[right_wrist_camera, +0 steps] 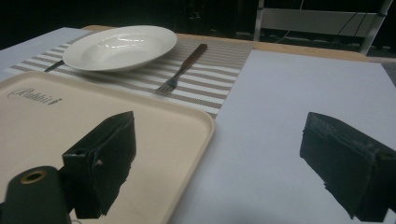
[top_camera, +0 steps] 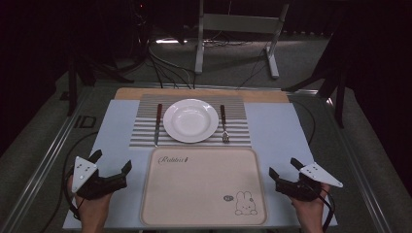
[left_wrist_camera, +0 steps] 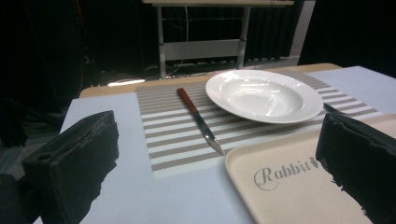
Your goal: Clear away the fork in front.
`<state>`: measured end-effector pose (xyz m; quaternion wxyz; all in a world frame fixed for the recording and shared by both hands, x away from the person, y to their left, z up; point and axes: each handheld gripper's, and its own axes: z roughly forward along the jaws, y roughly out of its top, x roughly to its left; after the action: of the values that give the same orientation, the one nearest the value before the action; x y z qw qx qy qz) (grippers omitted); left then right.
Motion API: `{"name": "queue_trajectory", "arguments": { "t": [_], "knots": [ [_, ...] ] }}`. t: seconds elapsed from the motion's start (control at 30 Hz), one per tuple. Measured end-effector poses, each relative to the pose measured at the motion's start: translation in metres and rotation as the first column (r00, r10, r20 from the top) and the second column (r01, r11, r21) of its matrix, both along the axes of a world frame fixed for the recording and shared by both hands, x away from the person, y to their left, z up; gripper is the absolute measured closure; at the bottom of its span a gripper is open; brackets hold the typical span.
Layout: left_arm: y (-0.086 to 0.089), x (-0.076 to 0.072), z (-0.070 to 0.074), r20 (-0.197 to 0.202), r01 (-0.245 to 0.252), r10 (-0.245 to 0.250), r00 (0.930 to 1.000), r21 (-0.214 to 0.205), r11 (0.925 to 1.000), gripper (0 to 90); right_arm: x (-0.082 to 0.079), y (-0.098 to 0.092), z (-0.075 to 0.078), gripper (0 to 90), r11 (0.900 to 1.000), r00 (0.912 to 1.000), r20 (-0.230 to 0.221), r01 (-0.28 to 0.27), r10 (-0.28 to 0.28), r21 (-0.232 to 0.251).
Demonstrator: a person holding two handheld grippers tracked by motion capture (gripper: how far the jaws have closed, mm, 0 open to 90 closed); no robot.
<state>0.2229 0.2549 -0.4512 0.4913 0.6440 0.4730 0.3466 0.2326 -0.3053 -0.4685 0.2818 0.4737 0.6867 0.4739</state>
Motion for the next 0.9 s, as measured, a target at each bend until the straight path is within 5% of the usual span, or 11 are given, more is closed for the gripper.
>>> {"name": "queue_trajectory", "arguments": {
  "t": [0.3,0.67,0.9],
  "knots": [
    [-0.002,0.003,-0.003,-0.007,-0.013,0.013,0.9999,0.007,0.9999,0.0,0.008,0.005,0.017,10.7,0.9995,0.9998,0.02,0.0,-0.001,0.031],
    [-0.008,0.005,-0.005,-0.007,-0.007,0.007,1.0,0.048,0.9988,0.0,0.025,0.016,0.034,10.7,1.0,0.9997,0.023,0.0,0.0,-0.005],
    [-0.006,0.006,-0.006,-0.007,-0.026,0.026,0.9996,0.037,0.999,0.0,0.037,0.025,0.045,10.5,0.9999,0.9996,0.029,-0.007,0.007,-0.009]
  ]
}}
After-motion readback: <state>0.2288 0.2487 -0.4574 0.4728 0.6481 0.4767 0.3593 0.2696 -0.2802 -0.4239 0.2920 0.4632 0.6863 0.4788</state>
